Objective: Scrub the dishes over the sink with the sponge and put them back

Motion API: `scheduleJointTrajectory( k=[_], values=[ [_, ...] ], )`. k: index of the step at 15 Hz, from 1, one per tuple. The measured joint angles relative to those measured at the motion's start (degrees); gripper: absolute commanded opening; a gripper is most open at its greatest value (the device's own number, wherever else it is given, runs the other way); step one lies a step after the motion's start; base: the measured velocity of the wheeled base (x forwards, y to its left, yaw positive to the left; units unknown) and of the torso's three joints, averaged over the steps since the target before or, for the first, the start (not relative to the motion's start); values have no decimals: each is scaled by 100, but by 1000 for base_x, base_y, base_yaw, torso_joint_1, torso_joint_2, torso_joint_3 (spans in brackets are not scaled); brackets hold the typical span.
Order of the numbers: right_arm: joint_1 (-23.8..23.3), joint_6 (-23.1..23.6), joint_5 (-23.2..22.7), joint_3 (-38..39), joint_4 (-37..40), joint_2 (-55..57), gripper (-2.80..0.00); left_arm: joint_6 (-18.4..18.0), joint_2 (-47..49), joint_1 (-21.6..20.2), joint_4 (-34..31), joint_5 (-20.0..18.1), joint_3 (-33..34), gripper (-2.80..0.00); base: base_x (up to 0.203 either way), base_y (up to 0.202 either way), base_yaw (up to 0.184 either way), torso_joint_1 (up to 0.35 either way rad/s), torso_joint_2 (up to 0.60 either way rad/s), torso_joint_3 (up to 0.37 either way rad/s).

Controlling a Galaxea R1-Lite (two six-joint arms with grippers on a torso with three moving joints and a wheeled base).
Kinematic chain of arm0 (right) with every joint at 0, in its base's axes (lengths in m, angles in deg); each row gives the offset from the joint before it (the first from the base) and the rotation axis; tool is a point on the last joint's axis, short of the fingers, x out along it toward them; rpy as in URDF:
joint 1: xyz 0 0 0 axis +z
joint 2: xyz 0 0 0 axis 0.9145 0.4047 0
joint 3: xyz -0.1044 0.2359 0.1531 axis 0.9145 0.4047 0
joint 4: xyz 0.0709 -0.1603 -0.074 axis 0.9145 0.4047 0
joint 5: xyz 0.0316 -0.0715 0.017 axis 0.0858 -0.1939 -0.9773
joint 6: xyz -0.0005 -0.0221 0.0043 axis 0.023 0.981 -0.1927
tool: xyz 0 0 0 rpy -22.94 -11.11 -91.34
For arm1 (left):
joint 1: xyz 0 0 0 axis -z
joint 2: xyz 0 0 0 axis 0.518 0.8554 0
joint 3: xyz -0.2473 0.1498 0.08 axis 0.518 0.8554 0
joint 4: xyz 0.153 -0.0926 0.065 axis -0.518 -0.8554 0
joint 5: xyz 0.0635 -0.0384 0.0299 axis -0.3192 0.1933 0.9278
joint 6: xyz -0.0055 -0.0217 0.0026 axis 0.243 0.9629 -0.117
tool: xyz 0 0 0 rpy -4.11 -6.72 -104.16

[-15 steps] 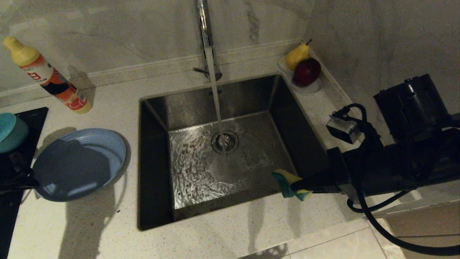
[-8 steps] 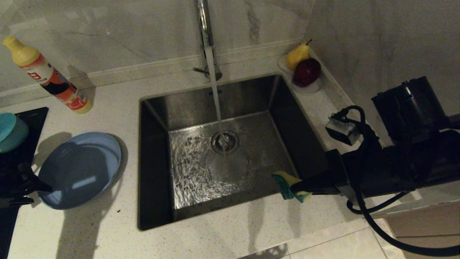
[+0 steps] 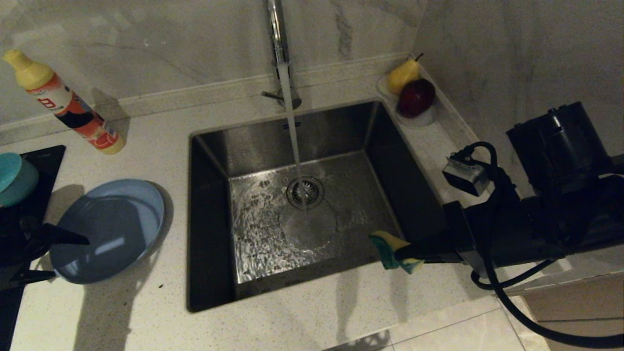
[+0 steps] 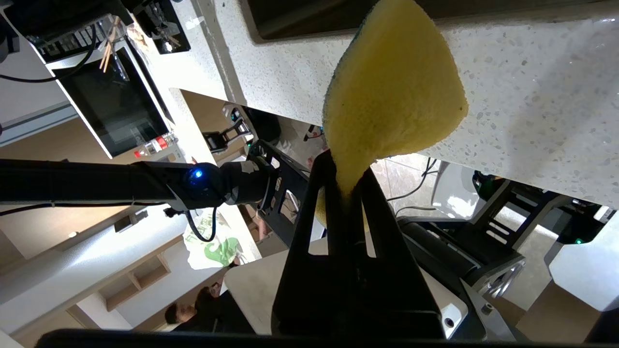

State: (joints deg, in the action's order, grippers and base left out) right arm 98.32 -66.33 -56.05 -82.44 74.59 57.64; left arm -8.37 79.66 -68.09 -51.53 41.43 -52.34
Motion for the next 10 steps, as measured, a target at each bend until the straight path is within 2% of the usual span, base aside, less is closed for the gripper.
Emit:
scheduleJointTrajectory(
  k=[2,10],
  values=[
    [0,0,6,20,1,1,-280,2,26,-64,10,-188,-18,0,0,0,0,0,0,0],
    [-3,1,15,31,-2,11,-280,-6,98,-141,646,-200,312,0,0,0,0,0,0,0]
  ],
)
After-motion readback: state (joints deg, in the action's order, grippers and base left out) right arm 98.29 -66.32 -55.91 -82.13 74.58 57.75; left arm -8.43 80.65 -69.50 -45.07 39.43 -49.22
